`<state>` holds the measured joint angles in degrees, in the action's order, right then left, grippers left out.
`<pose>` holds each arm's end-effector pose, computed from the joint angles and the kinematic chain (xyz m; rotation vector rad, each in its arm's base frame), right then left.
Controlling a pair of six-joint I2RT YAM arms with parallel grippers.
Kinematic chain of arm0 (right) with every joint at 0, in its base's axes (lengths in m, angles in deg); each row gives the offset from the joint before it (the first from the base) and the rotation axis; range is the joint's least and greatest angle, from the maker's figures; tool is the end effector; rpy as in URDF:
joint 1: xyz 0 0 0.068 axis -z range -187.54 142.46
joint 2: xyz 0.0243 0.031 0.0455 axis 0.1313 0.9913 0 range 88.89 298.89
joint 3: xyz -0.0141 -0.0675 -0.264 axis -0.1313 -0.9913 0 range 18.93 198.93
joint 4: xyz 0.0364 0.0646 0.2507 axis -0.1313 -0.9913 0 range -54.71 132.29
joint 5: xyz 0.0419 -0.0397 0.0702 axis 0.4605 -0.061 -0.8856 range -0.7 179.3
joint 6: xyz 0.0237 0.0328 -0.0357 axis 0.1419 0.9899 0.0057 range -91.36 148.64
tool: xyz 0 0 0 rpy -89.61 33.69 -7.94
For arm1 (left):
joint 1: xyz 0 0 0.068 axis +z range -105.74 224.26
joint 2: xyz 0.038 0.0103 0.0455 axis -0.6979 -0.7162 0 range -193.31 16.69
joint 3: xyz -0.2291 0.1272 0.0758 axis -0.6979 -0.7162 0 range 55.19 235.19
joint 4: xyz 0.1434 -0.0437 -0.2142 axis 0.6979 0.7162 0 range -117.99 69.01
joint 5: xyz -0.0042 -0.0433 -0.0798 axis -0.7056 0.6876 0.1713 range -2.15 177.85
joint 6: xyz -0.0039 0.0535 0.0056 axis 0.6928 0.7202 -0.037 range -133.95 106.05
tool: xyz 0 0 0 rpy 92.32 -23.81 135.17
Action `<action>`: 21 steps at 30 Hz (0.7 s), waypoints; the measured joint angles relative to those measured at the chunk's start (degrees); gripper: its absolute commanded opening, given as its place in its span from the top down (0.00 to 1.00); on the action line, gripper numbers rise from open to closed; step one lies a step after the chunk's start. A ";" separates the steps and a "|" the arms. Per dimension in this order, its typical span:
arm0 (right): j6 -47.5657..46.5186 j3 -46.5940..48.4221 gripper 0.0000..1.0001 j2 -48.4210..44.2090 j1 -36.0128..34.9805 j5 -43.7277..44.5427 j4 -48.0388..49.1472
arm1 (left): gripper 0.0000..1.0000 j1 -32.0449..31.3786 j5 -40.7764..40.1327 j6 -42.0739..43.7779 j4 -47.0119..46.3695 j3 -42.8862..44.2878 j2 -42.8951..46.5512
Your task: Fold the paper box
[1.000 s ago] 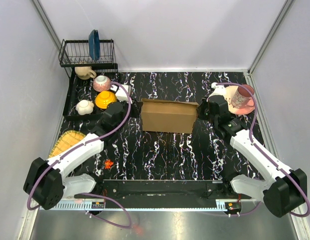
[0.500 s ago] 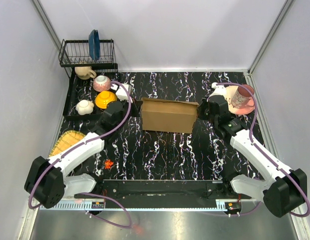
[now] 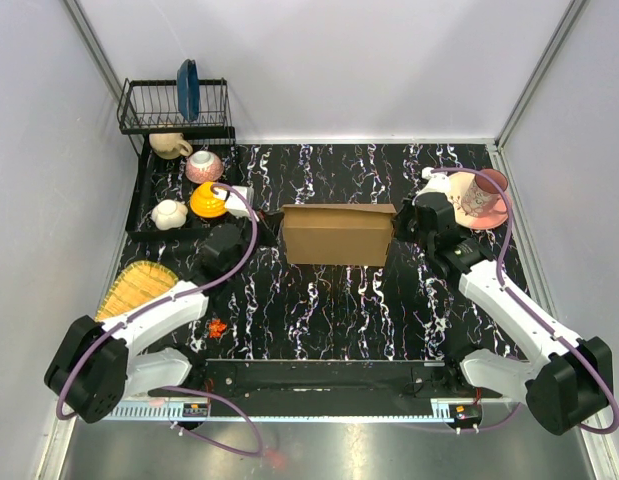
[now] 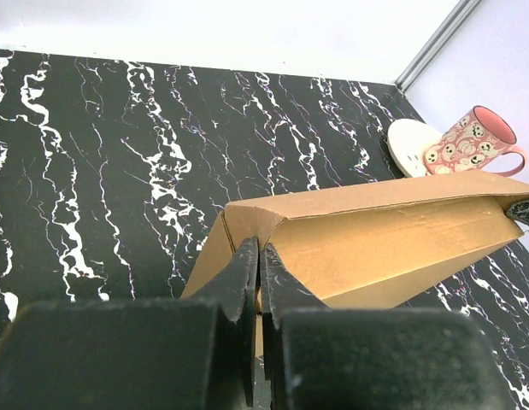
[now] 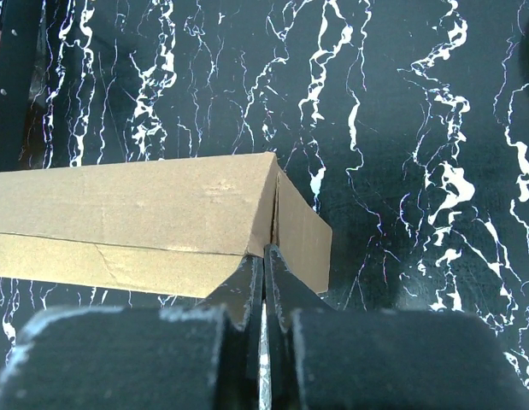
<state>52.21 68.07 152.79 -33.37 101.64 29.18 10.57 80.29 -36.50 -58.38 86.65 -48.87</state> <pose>0.2303 0.1031 0.2953 0.0934 2.0575 0.3158 0.2159 -0.1384 0.2590 0.0593 1.6730 -0.6407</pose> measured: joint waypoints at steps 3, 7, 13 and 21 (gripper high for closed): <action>0.26 -0.15 1.00 -0.07 0.00 0.00 0.22 | 1.00 -1.16 -1.77 -0.17 -1.92 -1.31 0.15; 0.63 -1.01 1.00 -0.52 0.00 -0.02 1.16 | 1.00 -3.28 -5.46 -0.55 -4.76 -3.41 0.13; 1.01 -1.60 0.78 -1.40 0.00 -0.02 1.22 | 1.00 -4.81 -8.35 -1.99 -9.05 -6.16 -0.55; 1.97 -0.66 0.54 -4.15 0.00 -0.24 -5.92 | 1.00 -5.16 -9.49 -1.88 -9.16 -6.47 -0.55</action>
<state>54.18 67.42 148.64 -33.37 101.40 23.26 5.41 70.81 -38.38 -67.54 80.18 -49.42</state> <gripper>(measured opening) 0.397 0.005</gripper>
